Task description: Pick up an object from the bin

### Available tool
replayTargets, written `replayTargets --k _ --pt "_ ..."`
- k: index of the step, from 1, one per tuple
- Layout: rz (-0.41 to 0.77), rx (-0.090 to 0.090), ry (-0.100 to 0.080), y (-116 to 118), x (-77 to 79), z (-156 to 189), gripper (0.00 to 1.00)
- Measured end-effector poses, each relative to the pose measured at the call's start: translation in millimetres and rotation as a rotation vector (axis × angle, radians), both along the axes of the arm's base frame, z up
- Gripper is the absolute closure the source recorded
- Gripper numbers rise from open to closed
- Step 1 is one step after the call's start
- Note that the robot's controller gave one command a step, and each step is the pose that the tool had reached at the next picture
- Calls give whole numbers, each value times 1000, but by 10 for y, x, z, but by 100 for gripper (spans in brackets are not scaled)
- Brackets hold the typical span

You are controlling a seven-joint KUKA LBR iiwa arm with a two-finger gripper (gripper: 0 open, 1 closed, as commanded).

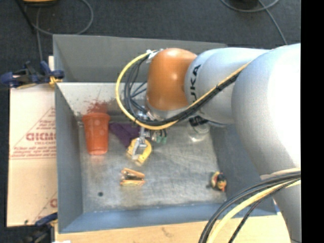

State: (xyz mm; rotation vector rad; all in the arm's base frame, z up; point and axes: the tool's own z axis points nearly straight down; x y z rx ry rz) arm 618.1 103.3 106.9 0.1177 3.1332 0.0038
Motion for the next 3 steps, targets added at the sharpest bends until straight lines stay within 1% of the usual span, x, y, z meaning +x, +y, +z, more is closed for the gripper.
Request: replayTargets --k 1,2,3 --pt "-172 0 3 105 164 -304 0" --pt "-215 7 0 176 185 -261 100" --pt "-215 7 0 176 186 -261 100"
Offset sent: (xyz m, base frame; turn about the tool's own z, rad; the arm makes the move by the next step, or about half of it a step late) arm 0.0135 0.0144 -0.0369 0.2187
